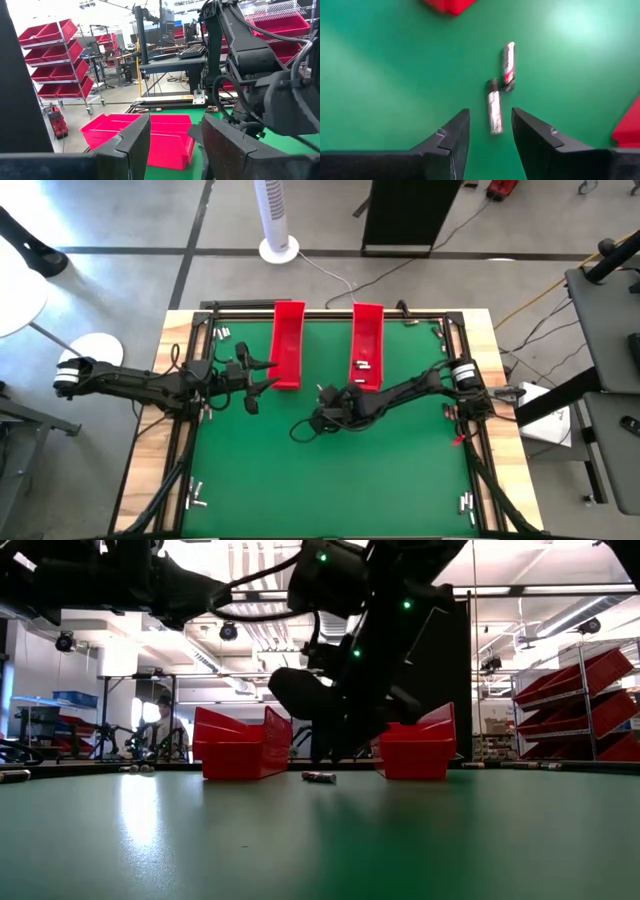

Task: Sort batteries
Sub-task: Put the silver battery into the right red bin

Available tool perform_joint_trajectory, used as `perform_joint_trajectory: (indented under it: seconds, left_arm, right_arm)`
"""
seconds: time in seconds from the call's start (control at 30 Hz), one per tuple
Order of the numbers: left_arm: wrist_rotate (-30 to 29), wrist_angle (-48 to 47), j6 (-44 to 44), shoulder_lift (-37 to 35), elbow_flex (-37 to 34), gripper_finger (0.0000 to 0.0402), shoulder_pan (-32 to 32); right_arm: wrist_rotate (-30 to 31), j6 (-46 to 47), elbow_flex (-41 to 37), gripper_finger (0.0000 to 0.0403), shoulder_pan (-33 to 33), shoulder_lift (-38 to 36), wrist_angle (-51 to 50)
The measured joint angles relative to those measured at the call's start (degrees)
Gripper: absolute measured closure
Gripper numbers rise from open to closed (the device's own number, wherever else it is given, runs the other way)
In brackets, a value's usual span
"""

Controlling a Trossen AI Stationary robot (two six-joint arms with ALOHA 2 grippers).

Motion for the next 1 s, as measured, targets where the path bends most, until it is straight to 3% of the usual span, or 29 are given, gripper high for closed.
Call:
perform_joint_trajectory:
  seconds: [0.23, 0.47, 0.73, 1.0]
  left_arm:
    - [0.0, 0.5, -0.1, 0.0, 0.0, 0.0244, 0.0]
    - [0.0, 0.7, -0.2, 0.0, 0.0, 0.0244, 0.0]
    - [0.0, 0.7, -0.2, 0.0, 0.0, 0.0244, 0.0]
    - [0.0, 0.8, -0.2, 0.0, 0.0, 0.0244, 0.0]
  right_arm:
    - [1.2, 6.0, 0.0, 0.0273, -0.1, 3.5, 3.0]
    - [7.4, 8.4, 0.3, 0.0262, -0.1, 5.7, 3.5]
    - [4.9, 10.8, 0.6, 0.0281, -0.3, 5.7, 4.1]
    - [0.8, 8.6, 0.7, 0.0326, -0.4, 5.7, 4.4]
